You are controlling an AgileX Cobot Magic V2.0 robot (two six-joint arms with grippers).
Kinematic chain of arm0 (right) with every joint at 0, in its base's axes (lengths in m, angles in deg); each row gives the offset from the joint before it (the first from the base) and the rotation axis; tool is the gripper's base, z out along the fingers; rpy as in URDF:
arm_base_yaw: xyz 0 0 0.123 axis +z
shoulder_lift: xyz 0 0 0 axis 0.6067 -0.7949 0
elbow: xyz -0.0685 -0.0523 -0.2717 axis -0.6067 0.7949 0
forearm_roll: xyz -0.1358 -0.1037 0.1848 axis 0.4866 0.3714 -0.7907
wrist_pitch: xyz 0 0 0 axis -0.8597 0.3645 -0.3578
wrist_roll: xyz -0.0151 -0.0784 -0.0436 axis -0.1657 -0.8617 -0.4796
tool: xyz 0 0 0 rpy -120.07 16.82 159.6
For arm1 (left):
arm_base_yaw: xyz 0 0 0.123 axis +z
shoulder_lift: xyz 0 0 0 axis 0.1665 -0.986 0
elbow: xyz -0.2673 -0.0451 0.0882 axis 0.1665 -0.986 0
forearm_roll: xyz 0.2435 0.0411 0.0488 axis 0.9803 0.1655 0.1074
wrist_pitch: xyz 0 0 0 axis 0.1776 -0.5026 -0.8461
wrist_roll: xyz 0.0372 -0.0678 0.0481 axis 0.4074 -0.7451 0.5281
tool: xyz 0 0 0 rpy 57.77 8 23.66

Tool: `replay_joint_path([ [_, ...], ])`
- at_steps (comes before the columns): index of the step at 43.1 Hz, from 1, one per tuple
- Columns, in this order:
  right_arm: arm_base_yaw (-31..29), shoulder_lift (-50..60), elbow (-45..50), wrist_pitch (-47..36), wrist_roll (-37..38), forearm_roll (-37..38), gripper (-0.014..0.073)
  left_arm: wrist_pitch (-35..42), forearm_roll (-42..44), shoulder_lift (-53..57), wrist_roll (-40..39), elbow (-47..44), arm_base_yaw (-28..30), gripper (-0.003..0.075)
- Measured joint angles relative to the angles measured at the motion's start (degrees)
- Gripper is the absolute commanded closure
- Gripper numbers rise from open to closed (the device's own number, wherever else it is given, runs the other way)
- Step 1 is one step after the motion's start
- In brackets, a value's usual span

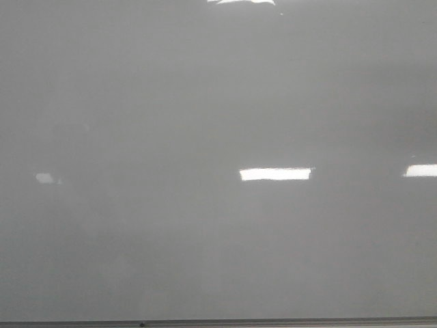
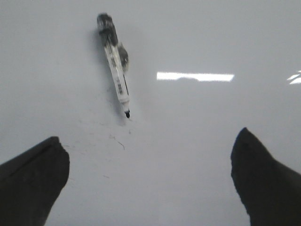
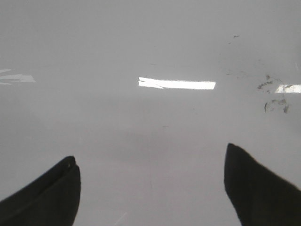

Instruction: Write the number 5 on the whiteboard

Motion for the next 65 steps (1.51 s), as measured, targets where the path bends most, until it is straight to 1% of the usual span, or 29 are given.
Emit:
replay_joint_path([
  [4,0.0,0.0,0.0,0.0,0.0,0.0,-0.0046,1.3,-2.8,-9.7,0.0,3.8,0.0,0.0048],
  [9,0.0,0.0,0.0,0.0,0.0,0.0,-0.0046,6.1,-4.2,-20.6,0.0,8.8,0.0,0.0048],
  [14,0.0,0.0,0.0,0.0,0.0,0.0,-0.0046,9.9,-5.7,-29.2,0.0,12.8,0.0,0.0050],
  [20,0.0,0.0,0.0,0.0,0.0,0.0,-0.0046,12.6,-6.2,-38.2,0.0,17.0,0.0,0.0062],
  [24,0.0,0.0,0.0,0.0,0.0,0.0,-0.0046,14.3,-6.9,-42.6,0.0,19.3,0.0,0.0108],
  [31,0.0,0.0,0.0,0.0,0.0,0.0,-0.0046,15.7,-7.8,-48.0,0.0,22.6,0.0,0.0232],
  [40,0.0,0.0,0.0,0.0,0.0,0.0,-0.0046,18.2,-8.1,-52.1,0.0,23.7,0.0,0.0294],
  [45,0.0,0.0,0.0,0.0,0.0,0.0,-0.0046,18.9,-8.1,-52.6,0.0,23.8,0.0,0.0365],
  [50,0.0,0.0,0.0,0.0,0.0,0.0,-0.0046,19.7,-8.1,-53.0,0.0,23.8,0.0,0.0473],
  [56,0.0,0.0,0.0,0.0,0.0,0.0,-0.0046,20.2,-8.1,-53.1,0.0,23.8,-0.1,0.0650],
  [60,0.0,0.0,0.0,0.0,0.0,0.0,-0.0046,20.5,-8.4,-53.2,0.0,23.8,-0.1,0.0743],
  [65,0.0,0.0,0.0,0.0,0.0,0.0,-0.0046,20.0,-7.0,-53.2,0.0,23.8,0.0,0.0741],
])
